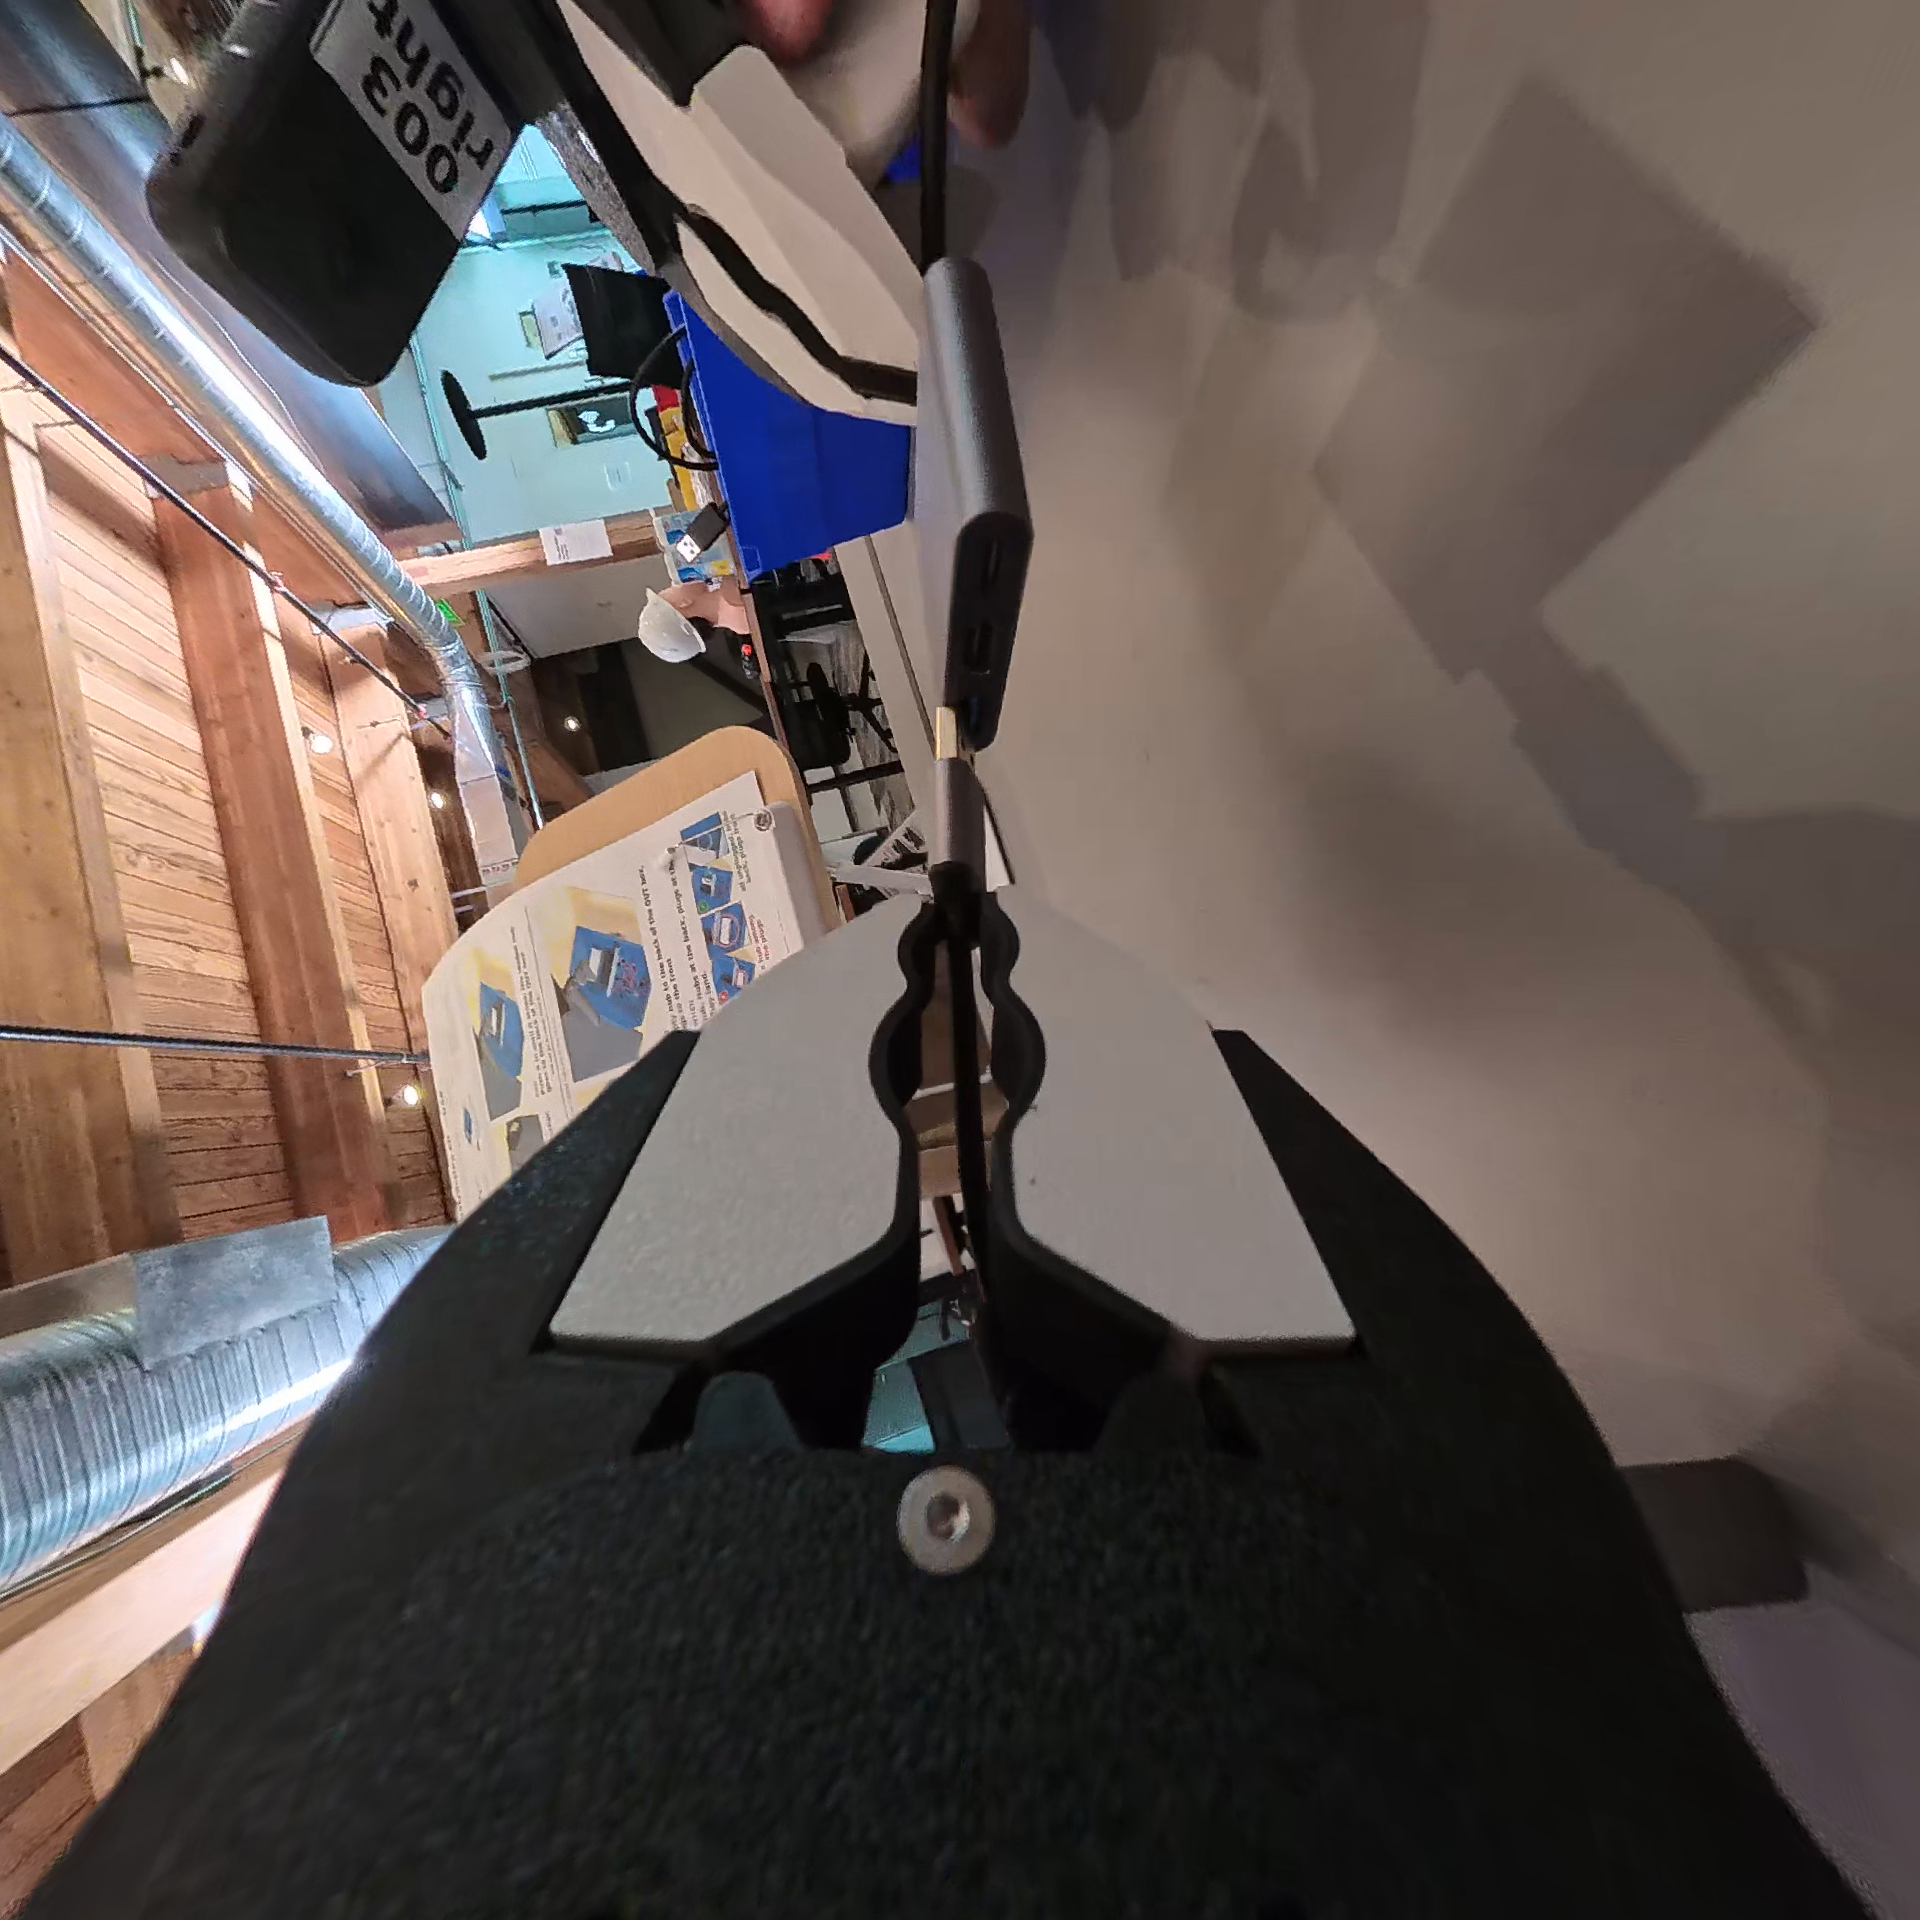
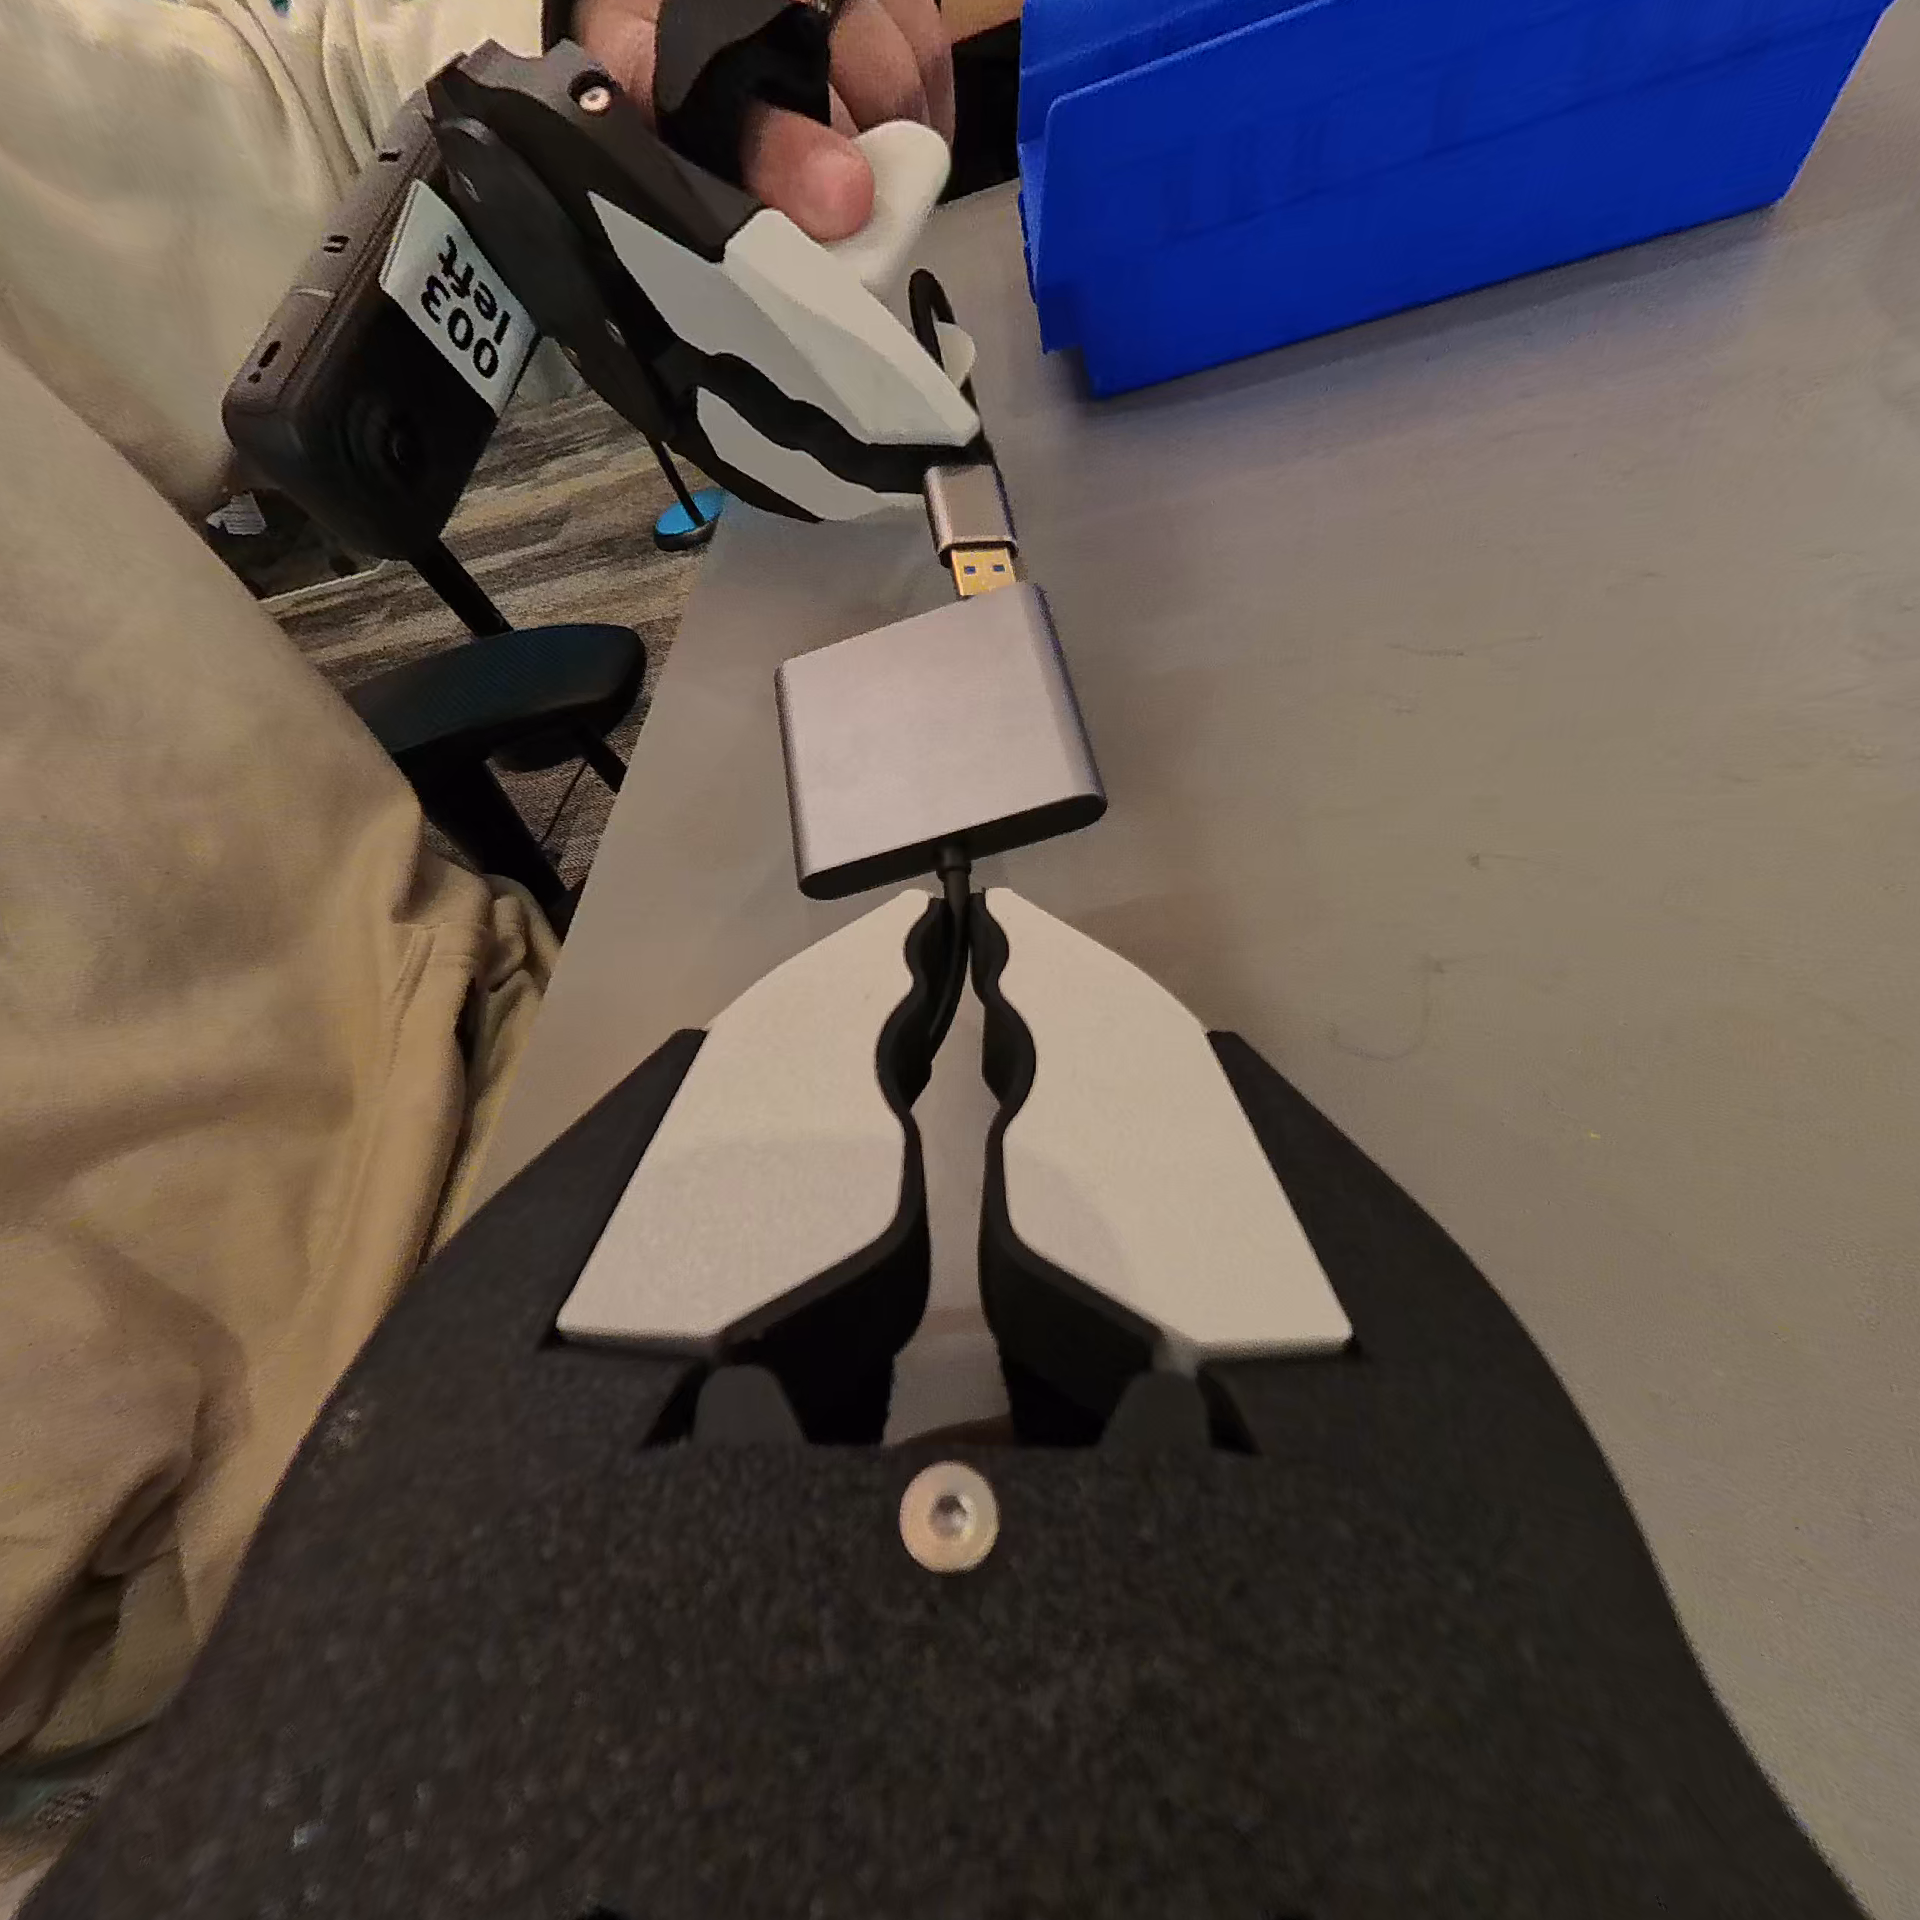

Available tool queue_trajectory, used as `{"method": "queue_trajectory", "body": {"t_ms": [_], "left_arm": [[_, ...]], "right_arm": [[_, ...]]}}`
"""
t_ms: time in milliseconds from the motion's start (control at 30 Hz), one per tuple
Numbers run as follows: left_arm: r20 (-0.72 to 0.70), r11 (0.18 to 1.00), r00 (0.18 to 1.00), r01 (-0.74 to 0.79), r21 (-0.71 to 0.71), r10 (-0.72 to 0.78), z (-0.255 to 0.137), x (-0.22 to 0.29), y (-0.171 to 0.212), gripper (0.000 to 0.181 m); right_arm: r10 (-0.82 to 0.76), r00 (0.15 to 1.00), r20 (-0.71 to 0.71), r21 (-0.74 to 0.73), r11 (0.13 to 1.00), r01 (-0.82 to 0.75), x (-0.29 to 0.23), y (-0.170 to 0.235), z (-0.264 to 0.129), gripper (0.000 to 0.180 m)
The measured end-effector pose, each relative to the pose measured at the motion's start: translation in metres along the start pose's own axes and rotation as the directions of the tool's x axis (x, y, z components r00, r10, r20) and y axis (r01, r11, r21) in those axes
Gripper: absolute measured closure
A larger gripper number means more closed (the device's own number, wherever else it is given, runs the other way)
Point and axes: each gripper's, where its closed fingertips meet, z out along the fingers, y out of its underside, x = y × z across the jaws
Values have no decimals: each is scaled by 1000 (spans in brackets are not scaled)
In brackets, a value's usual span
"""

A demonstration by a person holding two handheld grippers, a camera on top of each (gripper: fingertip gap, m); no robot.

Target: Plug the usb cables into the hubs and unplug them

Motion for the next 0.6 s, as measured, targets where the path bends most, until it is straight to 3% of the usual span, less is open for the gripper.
{"method": "queue_trajectory", "body": {"t_ms": [600], "left_arm": [[126, 999, 991, -40, 3, 39, -1, -9, -2, 174]], "right_arm": [[28, 995, 93, 20, 999, -29, -13, -3, -3, 176]]}}
